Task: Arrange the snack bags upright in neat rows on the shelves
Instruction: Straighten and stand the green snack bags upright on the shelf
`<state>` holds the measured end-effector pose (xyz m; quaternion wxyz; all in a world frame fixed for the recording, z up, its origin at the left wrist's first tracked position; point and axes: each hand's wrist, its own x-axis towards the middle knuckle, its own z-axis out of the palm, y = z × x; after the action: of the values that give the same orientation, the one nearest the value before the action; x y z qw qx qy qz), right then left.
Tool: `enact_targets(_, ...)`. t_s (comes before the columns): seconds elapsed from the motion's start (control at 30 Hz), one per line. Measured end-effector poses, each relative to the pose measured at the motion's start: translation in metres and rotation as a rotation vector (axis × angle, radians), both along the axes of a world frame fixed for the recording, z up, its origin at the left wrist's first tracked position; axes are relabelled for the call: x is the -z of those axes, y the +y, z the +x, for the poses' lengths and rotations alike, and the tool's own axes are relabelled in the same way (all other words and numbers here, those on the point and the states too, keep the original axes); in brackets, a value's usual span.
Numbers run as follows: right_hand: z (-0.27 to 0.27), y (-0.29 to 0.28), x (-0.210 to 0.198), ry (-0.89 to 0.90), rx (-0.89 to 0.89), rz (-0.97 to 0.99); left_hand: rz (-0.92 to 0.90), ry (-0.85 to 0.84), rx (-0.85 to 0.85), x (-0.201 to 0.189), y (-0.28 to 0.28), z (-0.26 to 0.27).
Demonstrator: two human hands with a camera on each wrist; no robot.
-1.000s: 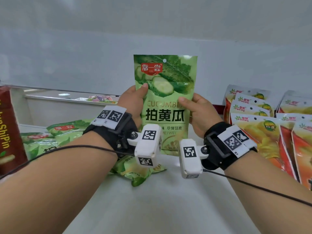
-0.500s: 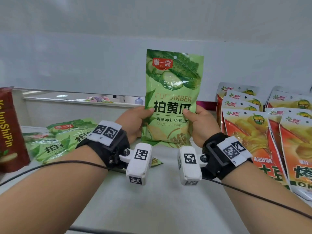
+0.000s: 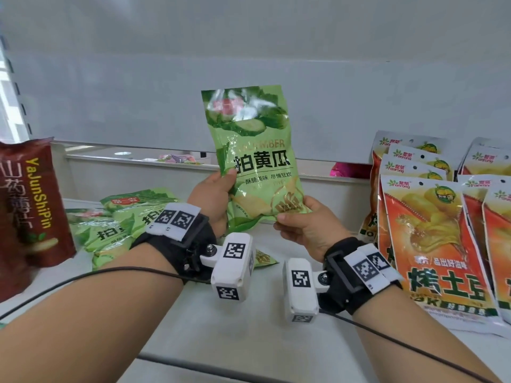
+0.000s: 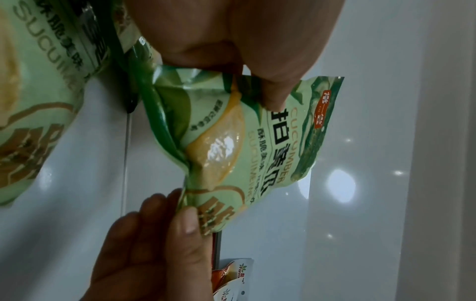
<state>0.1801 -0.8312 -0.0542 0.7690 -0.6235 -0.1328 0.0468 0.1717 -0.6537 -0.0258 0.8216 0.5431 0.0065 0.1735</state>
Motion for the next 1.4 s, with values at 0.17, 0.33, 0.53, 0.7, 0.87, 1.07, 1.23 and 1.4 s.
enact_targets(0.17, -0.004, 0.001, 0.003, -0.225, 0.013, -0.075, 0.011, 0.038, -0.041, 0.001, 0.004, -0.001)
enact_targets(0.33, -0.002, -0.005, 0.002, -0.286, -0.012, -0.106, 0.006, 0.042, -0.016, 0.003, 0.003, -0.001)
enact_targets(0.53, 0.002, -0.014, 0.002, -0.143, -0.177, 0.010, 0.016, 0.026, -0.005, 0.002, 0.003, 0.004)
enact_targets(0.7, 0.003, -0.023, -0.001, -0.075, -0.265, 0.133, 0.002, 0.022, 0.003, 0.002, 0.003, 0.007)
enact_targets(0.87, 0.007, -0.023, 0.003, -0.069, -0.068, 0.007, 0.014, 0.006, -0.041, 0.002, -0.003, 0.011)
enact_targets(1.07, 0.009, -0.023, -0.002, -0.263, 0.298, -0.158, 0.031, -0.040, 0.007, -0.004, -0.015, 0.007)
enact_targets(1.23, -0.003, -0.008, 0.002, -0.233, -0.027, -0.171, 0.176, -0.087, 0.265, -0.007, -0.038, -0.005)
enact_targets(1.4, -0.005, -0.014, 0.001, -0.153, -0.044, 0.032, 0.258, -0.096, 0.152, -0.010, -0.045, -0.006)
